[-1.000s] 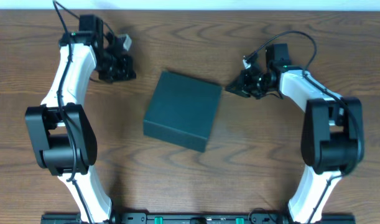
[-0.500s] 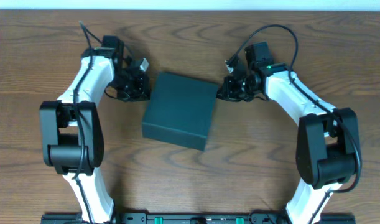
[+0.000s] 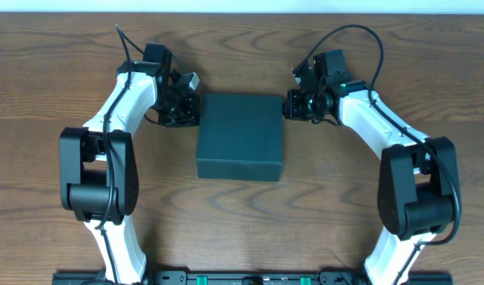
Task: Pack container
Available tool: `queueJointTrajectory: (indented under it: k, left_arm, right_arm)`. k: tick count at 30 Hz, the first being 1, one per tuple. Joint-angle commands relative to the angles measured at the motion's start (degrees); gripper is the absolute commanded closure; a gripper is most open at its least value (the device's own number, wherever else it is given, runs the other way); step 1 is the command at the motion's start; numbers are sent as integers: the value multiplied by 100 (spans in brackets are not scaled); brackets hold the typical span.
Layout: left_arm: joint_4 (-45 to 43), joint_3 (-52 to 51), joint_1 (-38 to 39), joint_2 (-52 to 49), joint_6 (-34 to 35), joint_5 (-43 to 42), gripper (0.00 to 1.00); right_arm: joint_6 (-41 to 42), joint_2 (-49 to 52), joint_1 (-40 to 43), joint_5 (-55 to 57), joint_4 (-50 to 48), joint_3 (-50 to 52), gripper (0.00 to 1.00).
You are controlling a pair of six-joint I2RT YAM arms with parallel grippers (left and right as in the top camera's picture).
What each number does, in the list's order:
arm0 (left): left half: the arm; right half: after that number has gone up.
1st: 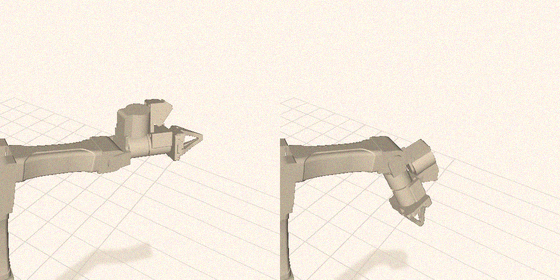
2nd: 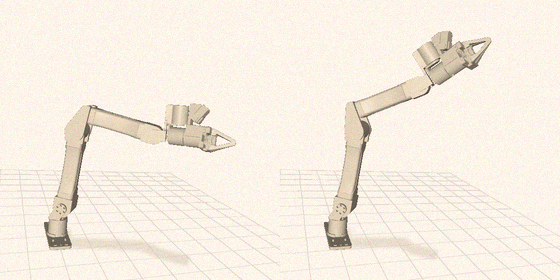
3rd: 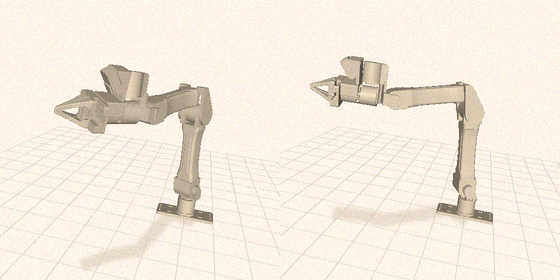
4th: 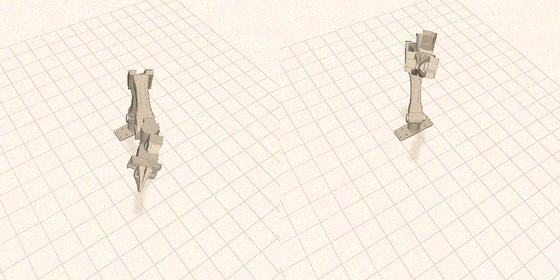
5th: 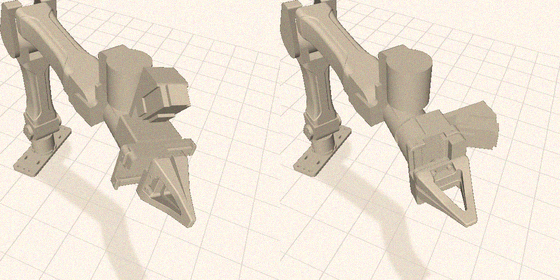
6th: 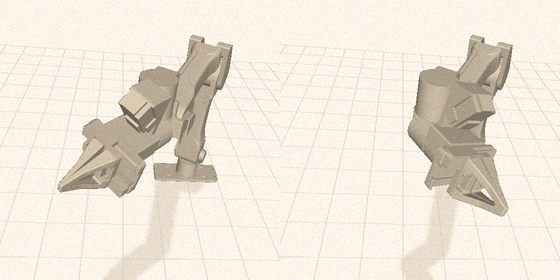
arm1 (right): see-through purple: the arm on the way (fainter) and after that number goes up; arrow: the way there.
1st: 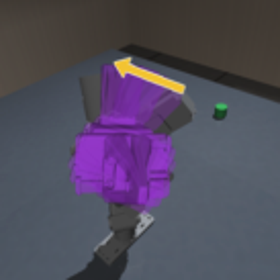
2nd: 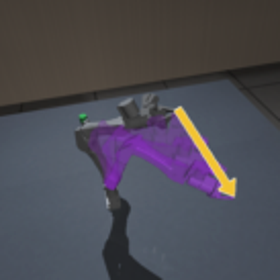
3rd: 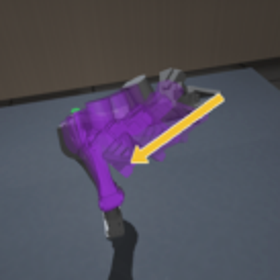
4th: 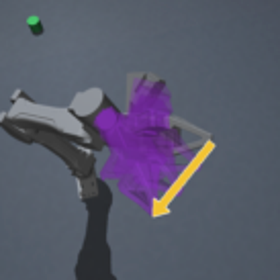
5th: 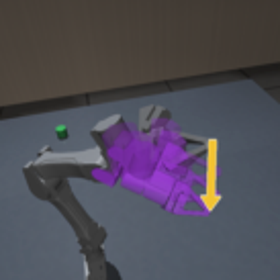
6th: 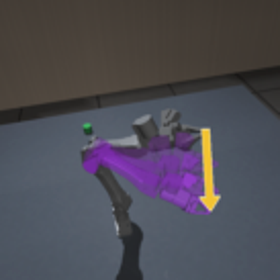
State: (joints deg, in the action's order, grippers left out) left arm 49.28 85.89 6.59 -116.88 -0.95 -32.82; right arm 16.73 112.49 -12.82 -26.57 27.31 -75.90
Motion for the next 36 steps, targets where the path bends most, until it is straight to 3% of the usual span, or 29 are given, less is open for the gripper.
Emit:
queueJointTrajectory:
  k: [1, 15, 21, 25, 32, 36]
  left_arm:
    - [-17, -28, 111, 31, 118, -326, 94]
    - [-50, -22, 114, 33, 114, -251, 94]
    - [98, 208, -236, 57, 118, -229, 94]
    - [511, 533, -470, 210, 118, 323, 94]
    - [562, 535, -470, 1360, -173, 304, 94]
    - [605, 535, -264, 1805, -557, -146, 94]
  right_arm:
    - [66, -9, 90, 66, -186, -28, 98]
    - [61, -11, 175, 238, -927, -28, 99]
    - [103, -492, 468, 431, 4, -28, 98]
    - [101, -1412, 396, 1097, 846, -28, 99]
    - [79, -2706, 168, 1134, 1838, -28, 98]
    - [-63, -3263, -151, 1069, 2892, -2, 98]
